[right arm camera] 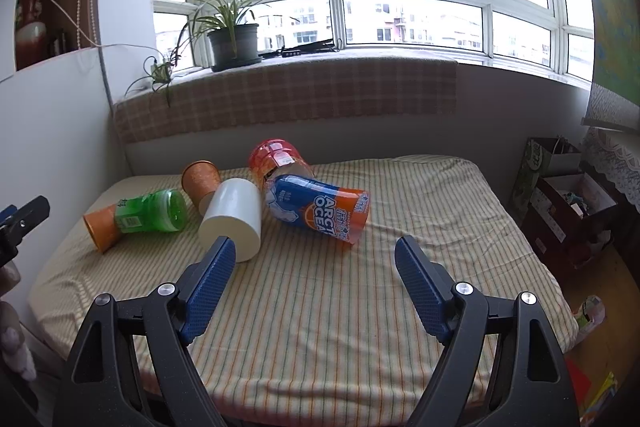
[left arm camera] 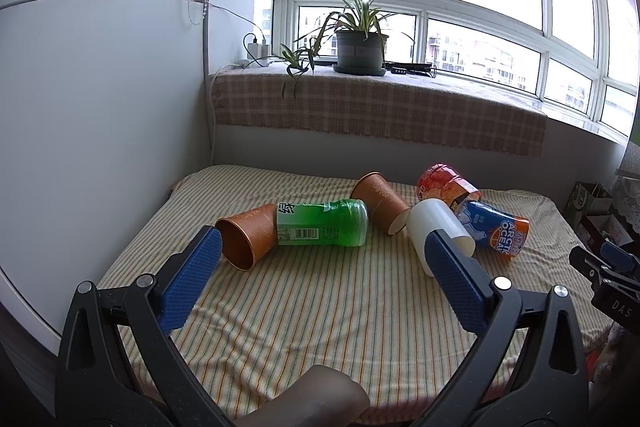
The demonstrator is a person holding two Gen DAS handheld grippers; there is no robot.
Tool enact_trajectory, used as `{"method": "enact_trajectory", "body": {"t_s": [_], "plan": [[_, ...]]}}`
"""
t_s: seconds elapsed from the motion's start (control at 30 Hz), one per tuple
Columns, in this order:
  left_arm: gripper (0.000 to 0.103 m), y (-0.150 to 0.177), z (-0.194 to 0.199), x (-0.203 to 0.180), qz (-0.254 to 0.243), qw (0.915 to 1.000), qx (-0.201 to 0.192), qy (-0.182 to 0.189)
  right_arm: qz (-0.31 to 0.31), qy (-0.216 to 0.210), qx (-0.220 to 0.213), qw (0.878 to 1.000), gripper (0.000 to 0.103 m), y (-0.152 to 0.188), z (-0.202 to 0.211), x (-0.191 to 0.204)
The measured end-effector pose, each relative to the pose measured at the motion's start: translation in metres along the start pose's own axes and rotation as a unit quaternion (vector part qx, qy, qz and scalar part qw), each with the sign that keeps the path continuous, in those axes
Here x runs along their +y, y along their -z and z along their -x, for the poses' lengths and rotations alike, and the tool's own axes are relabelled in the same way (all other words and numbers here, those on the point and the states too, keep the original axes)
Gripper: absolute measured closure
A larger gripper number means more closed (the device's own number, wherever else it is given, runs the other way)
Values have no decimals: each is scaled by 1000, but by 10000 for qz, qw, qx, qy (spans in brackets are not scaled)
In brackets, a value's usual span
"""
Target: Flip cup upright
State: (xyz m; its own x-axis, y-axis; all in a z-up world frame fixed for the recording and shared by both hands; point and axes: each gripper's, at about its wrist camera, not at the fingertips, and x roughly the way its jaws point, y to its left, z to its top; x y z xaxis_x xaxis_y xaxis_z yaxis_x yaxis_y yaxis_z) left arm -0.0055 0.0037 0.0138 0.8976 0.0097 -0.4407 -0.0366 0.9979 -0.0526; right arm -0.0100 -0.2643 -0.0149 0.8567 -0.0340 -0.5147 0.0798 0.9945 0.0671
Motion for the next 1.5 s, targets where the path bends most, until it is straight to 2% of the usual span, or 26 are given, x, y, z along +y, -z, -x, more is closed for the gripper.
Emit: {"method": "enact_trajectory", "body": {"t_s": [0.9, 1.03, 1.5], "plan": [[0, 1, 2, 4, 23, 10000, 27, 16, -93, -116, 176, 9997, 21, 3, -3, -2], [0, 2, 2, 5, 29, 10000, 47, 3, -90, -253, 321, 9991, 21, 4, -8, 0], [0, 8, -1, 7, 27, 10000, 52, -2, -174, -325, 313, 9988, 21, 2, -7, 1]]}}
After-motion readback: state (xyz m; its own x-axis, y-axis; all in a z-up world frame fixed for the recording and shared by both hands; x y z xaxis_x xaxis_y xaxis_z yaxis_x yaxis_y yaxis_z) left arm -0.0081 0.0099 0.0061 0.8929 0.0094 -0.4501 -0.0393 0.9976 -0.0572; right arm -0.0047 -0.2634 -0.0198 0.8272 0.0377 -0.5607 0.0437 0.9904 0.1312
